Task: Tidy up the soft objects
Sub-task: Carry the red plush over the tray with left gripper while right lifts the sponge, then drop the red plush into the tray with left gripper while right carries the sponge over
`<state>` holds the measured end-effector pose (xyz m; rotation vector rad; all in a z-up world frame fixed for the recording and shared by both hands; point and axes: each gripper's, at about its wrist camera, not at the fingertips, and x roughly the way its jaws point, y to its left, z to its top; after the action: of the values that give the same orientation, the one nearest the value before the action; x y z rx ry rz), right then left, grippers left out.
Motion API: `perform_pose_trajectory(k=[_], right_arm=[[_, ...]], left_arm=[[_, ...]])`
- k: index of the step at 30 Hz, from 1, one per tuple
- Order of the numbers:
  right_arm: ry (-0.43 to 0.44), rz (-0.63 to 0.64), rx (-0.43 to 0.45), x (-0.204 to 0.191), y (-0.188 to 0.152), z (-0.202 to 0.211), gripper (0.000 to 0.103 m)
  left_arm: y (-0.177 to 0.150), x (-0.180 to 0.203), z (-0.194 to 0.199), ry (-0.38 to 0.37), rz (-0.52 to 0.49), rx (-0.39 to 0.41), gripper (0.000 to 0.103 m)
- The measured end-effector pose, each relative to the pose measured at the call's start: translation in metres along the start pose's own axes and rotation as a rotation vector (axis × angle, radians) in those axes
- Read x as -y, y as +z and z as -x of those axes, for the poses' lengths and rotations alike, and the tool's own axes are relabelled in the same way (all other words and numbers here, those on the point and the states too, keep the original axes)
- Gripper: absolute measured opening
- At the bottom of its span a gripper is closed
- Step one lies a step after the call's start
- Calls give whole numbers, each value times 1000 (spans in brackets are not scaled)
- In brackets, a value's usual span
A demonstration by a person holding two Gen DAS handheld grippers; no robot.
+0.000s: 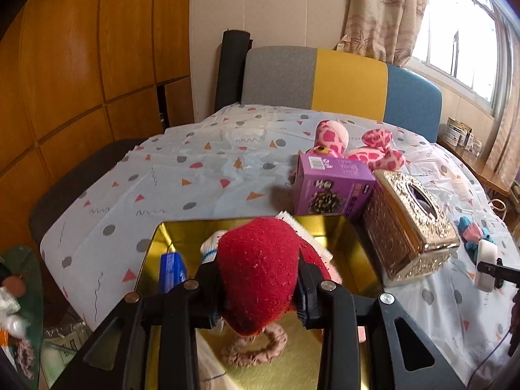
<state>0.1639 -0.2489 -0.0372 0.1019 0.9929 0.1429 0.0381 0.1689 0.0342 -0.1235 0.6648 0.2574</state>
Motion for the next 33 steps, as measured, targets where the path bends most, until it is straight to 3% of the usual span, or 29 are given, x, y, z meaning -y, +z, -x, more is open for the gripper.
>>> perform_pose_trajectory(k=[19,33], right_arm=[[-51,-147,26,20,21,1,52],[-44,27,138,-84,115,28,52]], left_arm=[[-49,-33,5,25,40,-71,35],[-56,-45,13,34,57,-53,35]])
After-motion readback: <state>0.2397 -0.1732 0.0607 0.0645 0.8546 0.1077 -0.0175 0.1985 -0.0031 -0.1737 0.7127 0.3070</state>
